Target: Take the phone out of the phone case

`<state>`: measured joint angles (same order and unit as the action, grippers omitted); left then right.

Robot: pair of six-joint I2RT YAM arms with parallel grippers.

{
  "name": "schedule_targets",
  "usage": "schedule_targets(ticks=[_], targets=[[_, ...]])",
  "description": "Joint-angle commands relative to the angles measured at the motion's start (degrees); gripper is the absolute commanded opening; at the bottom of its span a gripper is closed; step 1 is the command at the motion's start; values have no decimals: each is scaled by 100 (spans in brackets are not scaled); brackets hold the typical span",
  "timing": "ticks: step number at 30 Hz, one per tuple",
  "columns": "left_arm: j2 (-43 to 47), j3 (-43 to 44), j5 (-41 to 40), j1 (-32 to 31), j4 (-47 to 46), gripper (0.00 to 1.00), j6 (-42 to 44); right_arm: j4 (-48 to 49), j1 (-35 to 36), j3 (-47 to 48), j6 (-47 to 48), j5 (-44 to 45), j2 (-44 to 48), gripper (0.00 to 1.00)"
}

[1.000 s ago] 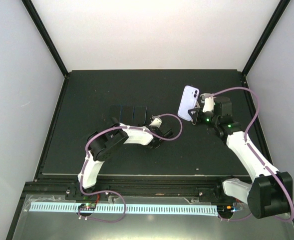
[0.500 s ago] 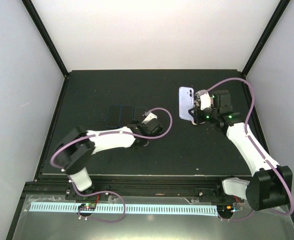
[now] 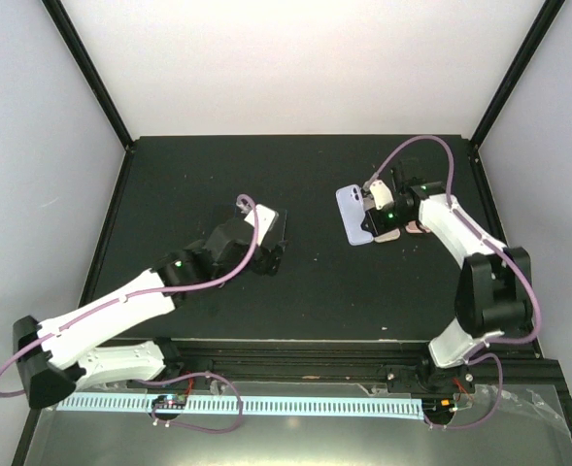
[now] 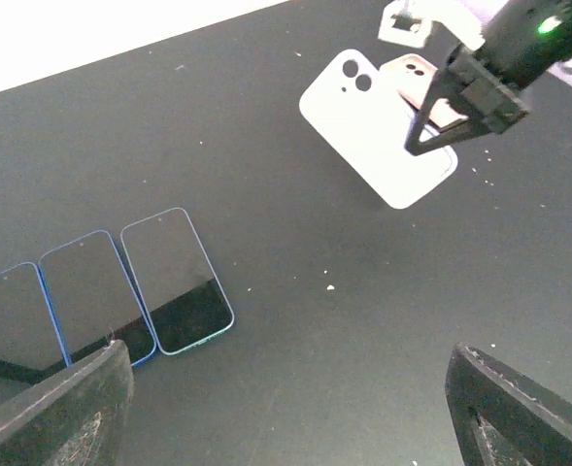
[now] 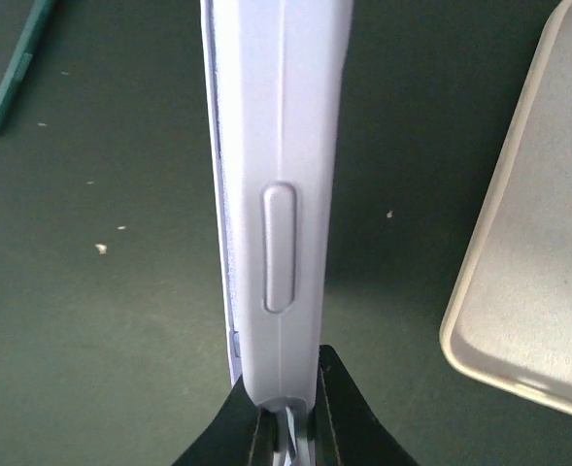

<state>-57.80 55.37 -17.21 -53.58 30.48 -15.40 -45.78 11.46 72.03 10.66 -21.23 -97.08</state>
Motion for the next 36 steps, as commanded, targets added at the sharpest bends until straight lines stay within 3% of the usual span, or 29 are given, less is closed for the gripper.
schedule_targets(ticks=[1, 11, 18, 22, 26, 36], targets=[[615, 97, 303, 68, 723, 90, 274, -228, -76, 509, 160, 309, -526, 1], [1849, -1276, -209, 202, -49, 94, 886, -711, -109, 1577, 247, 118, -1829, 2], [1948, -1364, -465, 256, 10, 95, 951, -452, -139, 1624, 81, 567, -1942, 24], [1948, -1388, -544, 260, 23, 95, 968, -293, -158, 1497, 80, 724, -1697, 35], [1924, -1402, -602, 269, 30, 95, 977, -207, -162, 1371, 104, 866, -1381, 39], [1865, -1412, -1036, 376, 119, 95, 845, -20, -171, 680, 194, 663, 291, 41]])
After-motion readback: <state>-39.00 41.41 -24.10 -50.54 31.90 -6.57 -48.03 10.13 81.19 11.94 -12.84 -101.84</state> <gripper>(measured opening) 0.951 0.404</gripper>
